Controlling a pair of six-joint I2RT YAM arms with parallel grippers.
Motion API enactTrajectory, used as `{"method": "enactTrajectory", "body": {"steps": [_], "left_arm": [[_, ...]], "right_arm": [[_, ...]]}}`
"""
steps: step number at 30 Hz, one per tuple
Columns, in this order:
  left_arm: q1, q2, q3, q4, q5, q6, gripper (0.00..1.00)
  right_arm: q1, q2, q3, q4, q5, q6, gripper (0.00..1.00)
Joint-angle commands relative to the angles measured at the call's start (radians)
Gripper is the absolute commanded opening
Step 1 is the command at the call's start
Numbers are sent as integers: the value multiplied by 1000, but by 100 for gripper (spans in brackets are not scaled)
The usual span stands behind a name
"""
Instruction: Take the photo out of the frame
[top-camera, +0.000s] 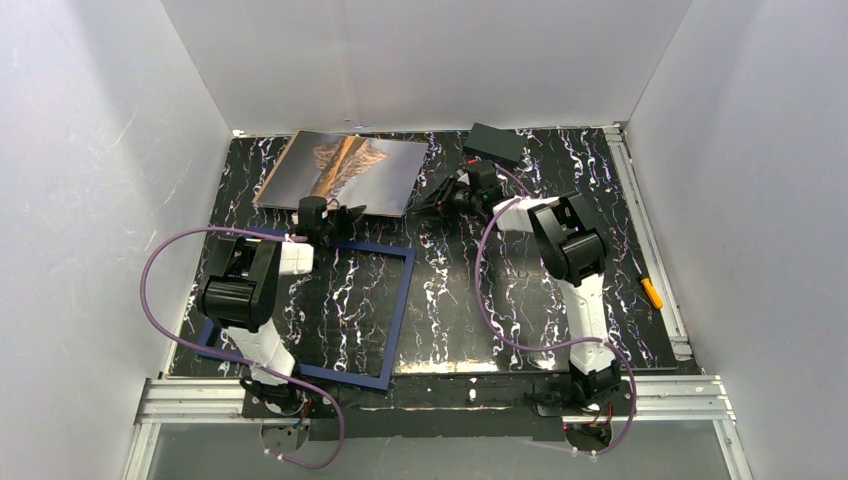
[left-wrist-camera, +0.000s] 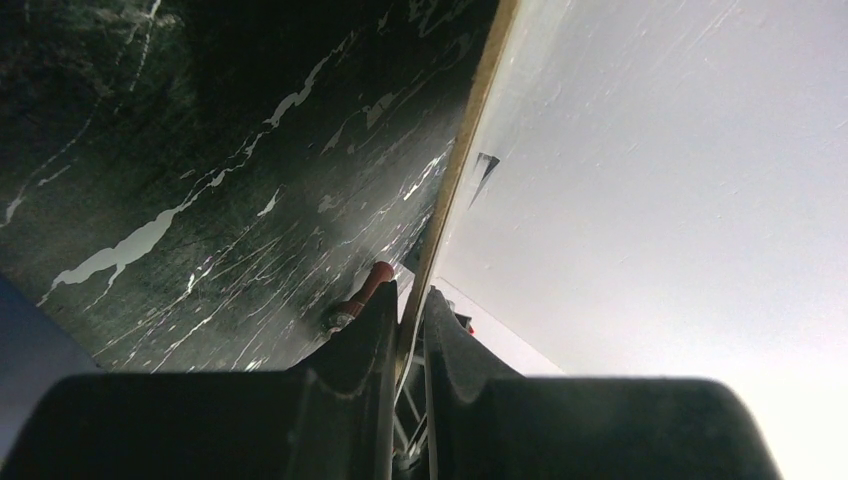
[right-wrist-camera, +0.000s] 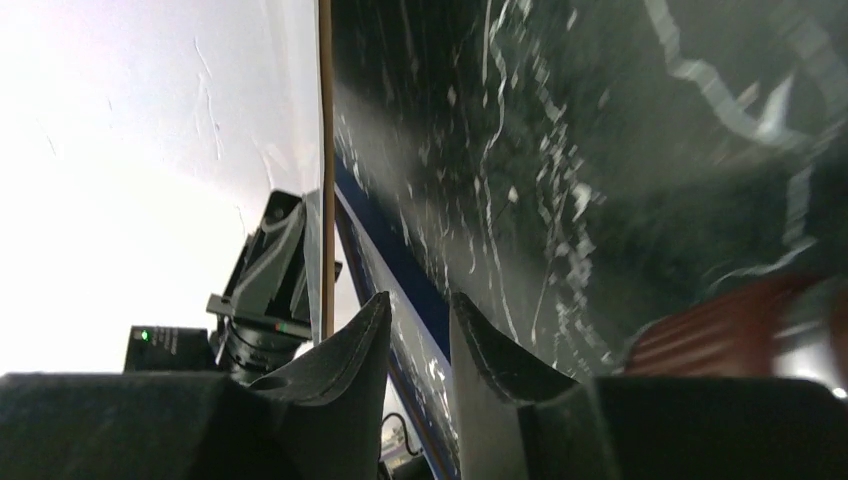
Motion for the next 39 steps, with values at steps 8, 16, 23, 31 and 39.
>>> {"method": "enactTrajectory", "body": {"steps": [8, 16, 23, 31, 39], "left_arm": [[-8, -22, -1, -63, 39, -19, 0], [-6, -21, -9, -57, 40, -21, 0], [-9, -20, -8, -56, 40, -22, 0], [-7, -17, -9, -56, 42, -22, 0], [-8, -24, -9, -66, 48, -12, 0]], "right_arm": [[65, -122, -98, 100, 15, 9, 38], [61, -179, -131, 99, 25, -2, 38], [64, -162, -115, 142, 2, 31, 38], [63, -172, -115, 137, 3, 23, 39], [70, -139, -76, 158, -7, 55, 36]]}}
